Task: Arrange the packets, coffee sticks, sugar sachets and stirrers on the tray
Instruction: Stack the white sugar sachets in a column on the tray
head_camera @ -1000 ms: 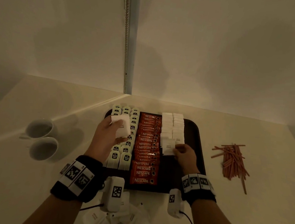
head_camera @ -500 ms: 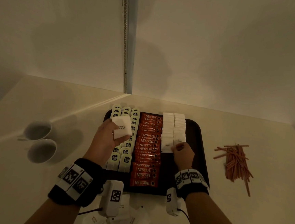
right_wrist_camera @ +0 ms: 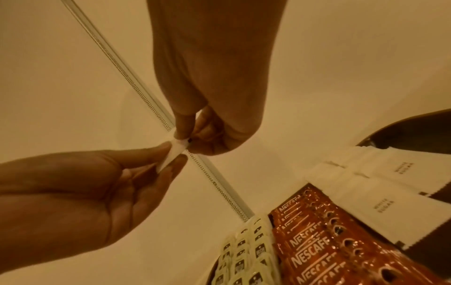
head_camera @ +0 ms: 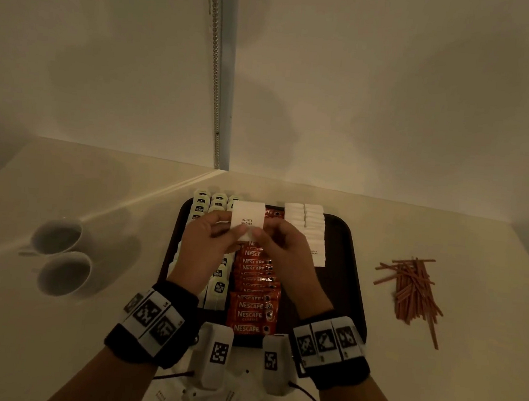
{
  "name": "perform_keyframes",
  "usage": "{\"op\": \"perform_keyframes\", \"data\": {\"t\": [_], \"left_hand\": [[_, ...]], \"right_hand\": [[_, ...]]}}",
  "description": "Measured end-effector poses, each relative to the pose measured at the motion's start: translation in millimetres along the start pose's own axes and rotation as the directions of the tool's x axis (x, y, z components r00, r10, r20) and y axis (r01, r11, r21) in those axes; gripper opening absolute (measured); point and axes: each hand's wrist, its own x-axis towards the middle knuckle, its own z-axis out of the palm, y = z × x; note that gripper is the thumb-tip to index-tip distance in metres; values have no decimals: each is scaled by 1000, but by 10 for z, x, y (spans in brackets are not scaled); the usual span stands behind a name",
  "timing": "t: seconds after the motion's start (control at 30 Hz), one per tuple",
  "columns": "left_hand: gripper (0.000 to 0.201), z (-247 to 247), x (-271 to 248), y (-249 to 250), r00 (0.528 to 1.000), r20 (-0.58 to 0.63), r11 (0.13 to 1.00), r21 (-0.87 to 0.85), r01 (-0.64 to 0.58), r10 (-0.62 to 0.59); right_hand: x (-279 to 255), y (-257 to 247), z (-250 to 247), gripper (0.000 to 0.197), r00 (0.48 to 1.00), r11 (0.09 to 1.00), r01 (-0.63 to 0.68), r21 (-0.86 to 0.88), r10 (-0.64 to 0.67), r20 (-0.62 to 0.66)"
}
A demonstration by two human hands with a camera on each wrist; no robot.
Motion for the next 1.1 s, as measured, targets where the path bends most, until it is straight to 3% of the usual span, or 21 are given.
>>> {"op": "perform_keyframes", "data": {"t": [0.1, 0.23, 0.4, 0.5, 0.67, 0.87, 1.1], "left_hand": [[26, 39, -41, 8, 1000, 14, 999, 36, -5, 5], [28, -159, -101, -34, 998, 58, 991, 132, 12, -20], [12, -666, -267, -96, 990, 120, 976, 213, 52, -79], [14, -973, -371, -215, 991, 63, 976, 193, 103, -117], [15, -1412, -577, -501, 977, -59, 953, 214, 215, -207], [18, -1808, -837, -824, 924, -185, 911, 190, 366, -333], [18, -2044, -1049, -917, 882, -248, 885, 145, 443, -401]], "right_hand": [[-22, 3, -48, 6, 999, 999, -12, 34, 14, -52], [-6, 145, -399, 9, 983, 992, -102, 75, 112, -148], [86, 521, -974, 10, 905, 968, -249, -43, 216, -366], [145, 823, -1208, 10, 860, 907, -379, -182, 272, -432], [181, 1136, -1238, 18, 866, 761, -458, -459, 264, -425], [212, 1154, -1116, 20, 835, 750, -495, -438, 272, -478], [237, 1207, -1020, 22, 790, 734, -521, -436, 221, -572]]}}
